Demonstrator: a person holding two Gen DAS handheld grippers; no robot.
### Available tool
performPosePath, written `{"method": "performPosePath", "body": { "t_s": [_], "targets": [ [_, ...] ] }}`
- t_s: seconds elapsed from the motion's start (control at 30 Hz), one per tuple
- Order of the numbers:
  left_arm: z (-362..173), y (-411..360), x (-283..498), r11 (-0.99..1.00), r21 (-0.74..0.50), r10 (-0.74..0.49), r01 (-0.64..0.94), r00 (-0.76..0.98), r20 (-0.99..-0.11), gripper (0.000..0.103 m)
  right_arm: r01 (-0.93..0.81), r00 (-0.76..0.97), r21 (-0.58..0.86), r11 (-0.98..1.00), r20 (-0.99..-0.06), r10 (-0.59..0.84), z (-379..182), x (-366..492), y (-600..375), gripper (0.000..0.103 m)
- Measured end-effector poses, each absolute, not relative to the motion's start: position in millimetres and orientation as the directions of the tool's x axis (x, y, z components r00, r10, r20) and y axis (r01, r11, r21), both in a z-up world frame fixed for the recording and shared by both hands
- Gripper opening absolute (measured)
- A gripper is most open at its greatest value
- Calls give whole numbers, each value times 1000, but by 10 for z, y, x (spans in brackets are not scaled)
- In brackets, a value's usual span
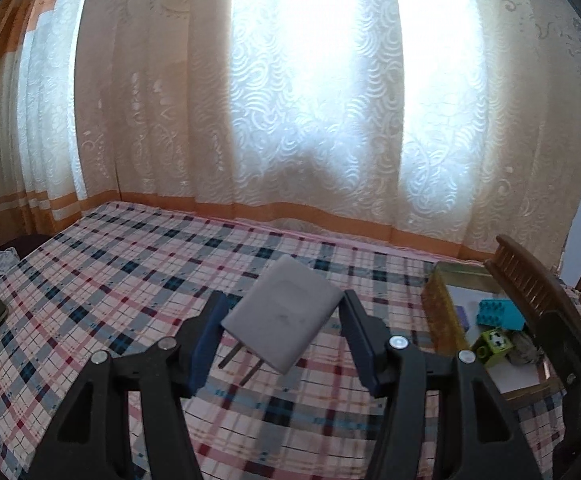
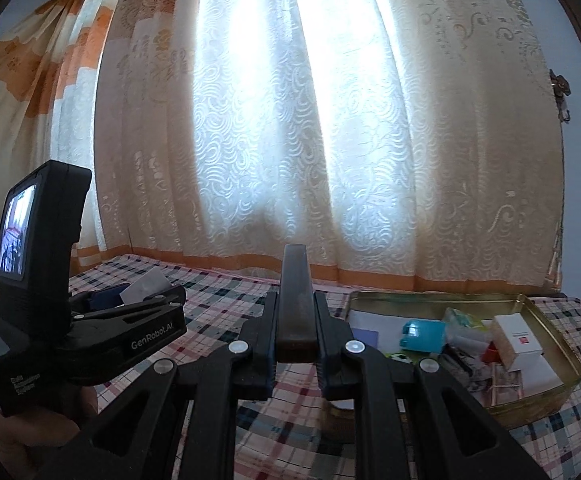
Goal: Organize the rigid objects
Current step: 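Lift and carry the white charger and brown comb toward the tin tray, then lower the white charger and brown comb into the tray and open both tools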
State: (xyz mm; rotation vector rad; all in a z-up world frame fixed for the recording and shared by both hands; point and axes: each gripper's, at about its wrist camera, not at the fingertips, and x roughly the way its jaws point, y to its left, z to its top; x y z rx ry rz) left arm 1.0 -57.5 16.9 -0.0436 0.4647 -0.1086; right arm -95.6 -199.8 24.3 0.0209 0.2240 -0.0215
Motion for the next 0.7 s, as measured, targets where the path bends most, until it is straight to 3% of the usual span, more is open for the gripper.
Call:
{"method": "performPosePath", "body": {
  "t_s": [0.7],
  "targets": [
    [284, -1219, -27, 978, -73, -207, 195, 877, -434, 57, 149, 972, 27, 988, -190, -141, 317, -1148, -2627, 17]
  ]
}}
